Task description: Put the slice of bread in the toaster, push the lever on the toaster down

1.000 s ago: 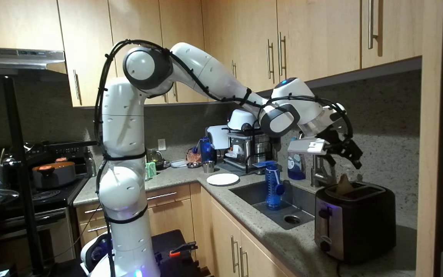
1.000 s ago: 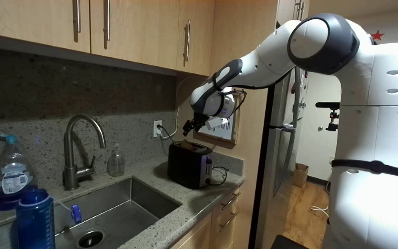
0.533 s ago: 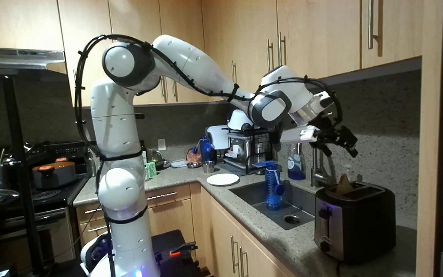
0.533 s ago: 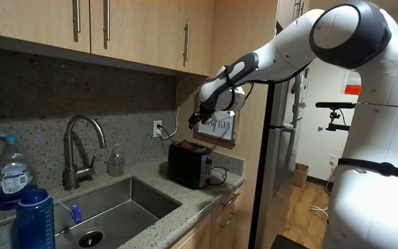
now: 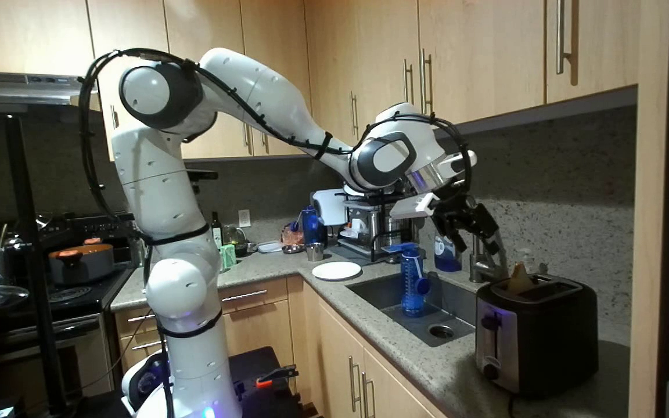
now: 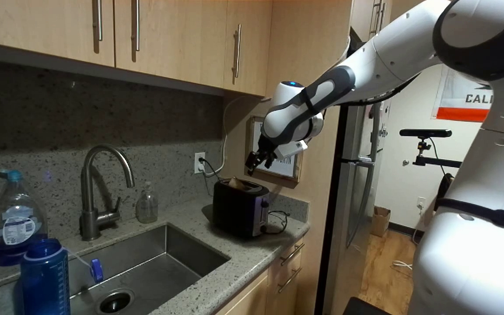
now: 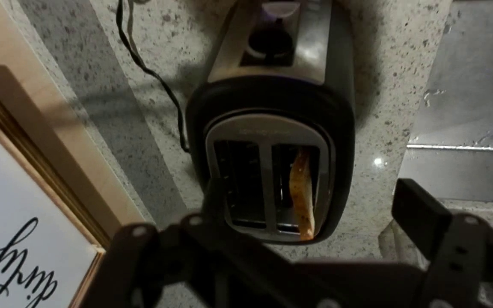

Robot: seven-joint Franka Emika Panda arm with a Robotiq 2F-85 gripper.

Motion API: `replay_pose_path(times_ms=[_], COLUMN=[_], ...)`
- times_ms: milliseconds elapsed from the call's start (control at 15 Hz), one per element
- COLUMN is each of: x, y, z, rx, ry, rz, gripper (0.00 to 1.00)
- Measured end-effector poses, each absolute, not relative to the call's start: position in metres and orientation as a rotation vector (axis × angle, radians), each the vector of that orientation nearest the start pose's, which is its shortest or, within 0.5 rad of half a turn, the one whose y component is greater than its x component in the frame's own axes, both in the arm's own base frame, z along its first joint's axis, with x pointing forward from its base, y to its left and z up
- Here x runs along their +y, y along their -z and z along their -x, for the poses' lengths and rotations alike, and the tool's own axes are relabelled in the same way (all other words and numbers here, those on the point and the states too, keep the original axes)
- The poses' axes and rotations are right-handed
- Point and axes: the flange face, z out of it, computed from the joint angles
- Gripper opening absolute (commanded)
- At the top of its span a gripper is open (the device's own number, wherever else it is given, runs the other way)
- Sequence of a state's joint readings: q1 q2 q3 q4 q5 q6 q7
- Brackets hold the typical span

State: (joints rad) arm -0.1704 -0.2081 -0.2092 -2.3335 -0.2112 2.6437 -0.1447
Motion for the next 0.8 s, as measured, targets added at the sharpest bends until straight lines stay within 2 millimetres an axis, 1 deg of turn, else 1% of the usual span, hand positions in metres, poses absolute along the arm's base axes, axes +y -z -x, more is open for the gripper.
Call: replay_pose_path(times_ms=[267,333,400,533,600,733,800], x=[-0.167,-0.164,-0.163,-0.163,-0.164,-0.167,-0.168], y=[-0.469,-0.467,-0.465,-0.461,-0.459,-0.455,-0.453], z=[-0.448,-0.441,-0.436,-0.428,-0.426,-0.423,-0.422], rx=[0.188,0.203,0.219,0.265,0.285,0.328,0.342], ry=[0.634,0.607,0.585,0.565,0.559,0.546,0.541], rz=[3.282,3.28,3.278,3.27,3.267,3.261,3.259], gripper=[1.0,0.75,0.74,0.58,0.49,0.35,0.27])
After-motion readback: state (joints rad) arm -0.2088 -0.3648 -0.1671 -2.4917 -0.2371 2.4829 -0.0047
